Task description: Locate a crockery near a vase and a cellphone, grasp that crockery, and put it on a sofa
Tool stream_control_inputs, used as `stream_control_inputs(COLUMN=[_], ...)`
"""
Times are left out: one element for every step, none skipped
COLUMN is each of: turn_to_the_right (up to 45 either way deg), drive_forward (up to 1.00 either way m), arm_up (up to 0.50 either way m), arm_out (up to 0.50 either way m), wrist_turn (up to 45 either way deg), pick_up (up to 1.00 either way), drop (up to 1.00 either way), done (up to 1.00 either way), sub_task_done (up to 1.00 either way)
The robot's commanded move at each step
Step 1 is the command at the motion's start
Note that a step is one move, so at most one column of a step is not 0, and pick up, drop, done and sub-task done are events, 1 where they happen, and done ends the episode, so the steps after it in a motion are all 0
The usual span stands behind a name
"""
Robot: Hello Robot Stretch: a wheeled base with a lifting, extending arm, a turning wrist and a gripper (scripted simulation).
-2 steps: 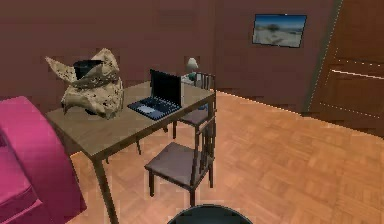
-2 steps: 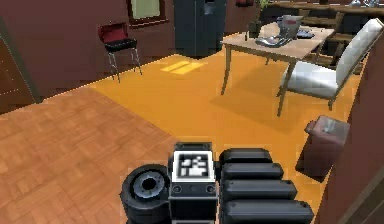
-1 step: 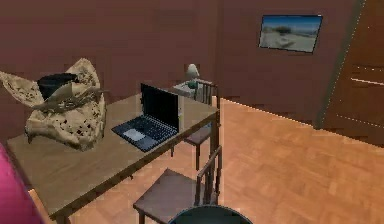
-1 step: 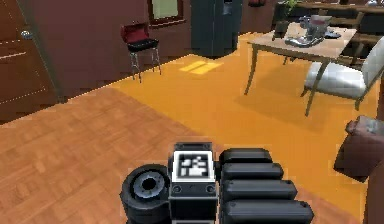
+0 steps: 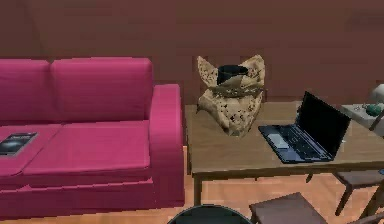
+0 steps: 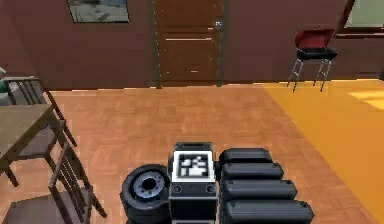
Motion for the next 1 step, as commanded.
stream_control_inputs(turn_to_the_right=[-15.0], drive_forward=[0.00], arm_up=[0.00], arm_out=[0.00], wrist_turn=[0.0], pick_up=[0.00], drop=[0.00], done=[0.00], sub_task_done=[0.00])
